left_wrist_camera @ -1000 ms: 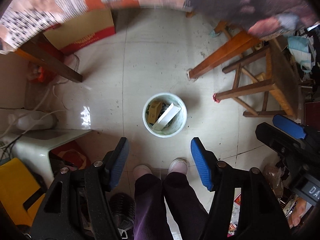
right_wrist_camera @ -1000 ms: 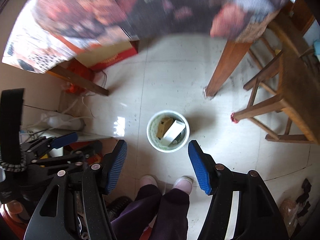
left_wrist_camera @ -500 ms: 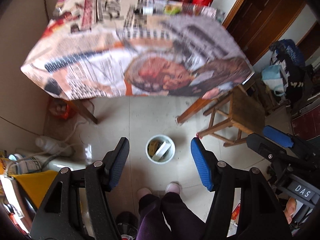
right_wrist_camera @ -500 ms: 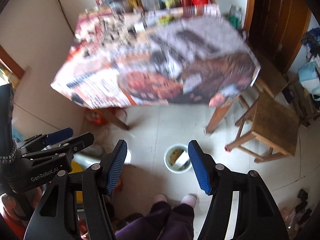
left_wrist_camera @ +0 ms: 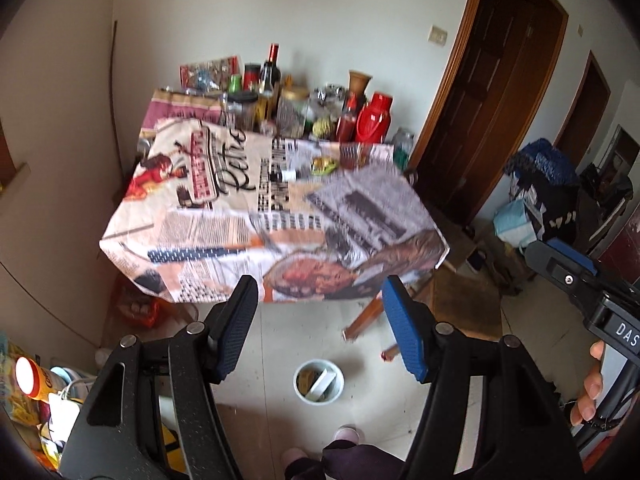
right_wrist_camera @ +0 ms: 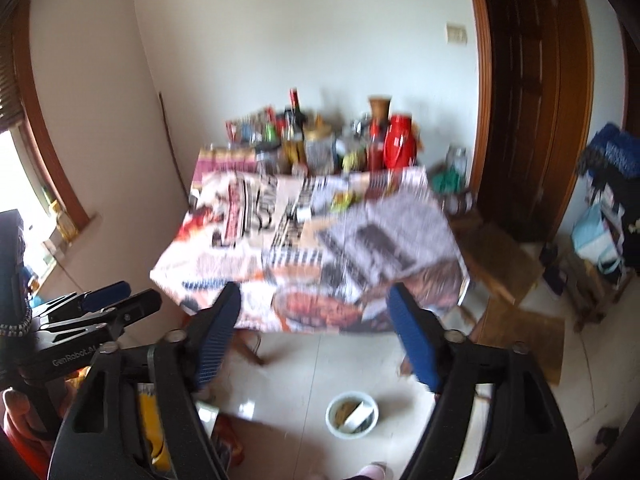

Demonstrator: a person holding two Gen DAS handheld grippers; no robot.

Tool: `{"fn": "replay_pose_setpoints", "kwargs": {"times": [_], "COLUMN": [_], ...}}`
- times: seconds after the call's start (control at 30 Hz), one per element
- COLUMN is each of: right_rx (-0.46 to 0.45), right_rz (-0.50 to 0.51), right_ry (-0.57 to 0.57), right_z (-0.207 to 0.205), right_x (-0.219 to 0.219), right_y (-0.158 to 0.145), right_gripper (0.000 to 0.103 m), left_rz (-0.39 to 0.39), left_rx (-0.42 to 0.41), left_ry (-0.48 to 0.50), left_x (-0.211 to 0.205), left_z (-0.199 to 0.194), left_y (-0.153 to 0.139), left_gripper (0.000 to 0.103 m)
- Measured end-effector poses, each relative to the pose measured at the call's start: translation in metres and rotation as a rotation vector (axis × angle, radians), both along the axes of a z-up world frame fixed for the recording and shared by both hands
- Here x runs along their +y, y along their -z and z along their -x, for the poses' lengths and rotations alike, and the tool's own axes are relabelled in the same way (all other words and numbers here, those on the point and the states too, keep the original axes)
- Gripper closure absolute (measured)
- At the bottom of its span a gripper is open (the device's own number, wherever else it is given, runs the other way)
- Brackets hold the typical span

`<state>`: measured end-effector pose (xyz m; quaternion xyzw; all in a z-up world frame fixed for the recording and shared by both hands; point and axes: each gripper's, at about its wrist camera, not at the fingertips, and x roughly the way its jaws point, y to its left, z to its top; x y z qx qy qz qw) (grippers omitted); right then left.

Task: Collect trash
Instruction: 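Raise both tools and move them back over the table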

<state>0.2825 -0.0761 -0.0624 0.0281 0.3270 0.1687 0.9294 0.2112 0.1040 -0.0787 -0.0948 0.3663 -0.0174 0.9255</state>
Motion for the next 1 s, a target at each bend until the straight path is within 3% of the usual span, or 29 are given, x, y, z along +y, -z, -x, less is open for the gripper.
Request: {"fn": "replay_pose_setpoints", "kwargs": {"times": [0.13,0.23,0.5,0.77,1.0], "right_rx": [-0.063,-0.068,-0.073,-0.098,-0.053], "right_rz": [-0.009,-0.031,-0.041,-0.036,-0.017], "right_ry": [0.021,0.023,-0.029,-0.109,-0.170], "right_z": [-0.010,-0.027,-0.108,-0.172,-0.221], "right_x": [-0.008,-0.014,-0.031,-0.051,-0.057], "right_y": [-0.011,-0.012,-0.012,-0.027,-0.016], "right_gripper": [0.009,0.007,0.007,0.007,0.007], "left_rz": [-0.018,-0.032,-0.046,-0.023,-0.010], "left_rx": [-0.062,-0.080,-0.064,-0.090,-0.026], "left_ry": [-0.016,-0.030,-0.056,-0.118,-0.175], "left_x": [-0.002,-0.007,-0.028,-0.053,-0.058], "left_z": [-0.010,-0.027,-0.104,-0.188,-0.231], "left_y": [-0.019,-0.023,-0.019,-0.038,-0.021], "left_gripper": [0.026,0.015,0.015,0.015,0.015]}}
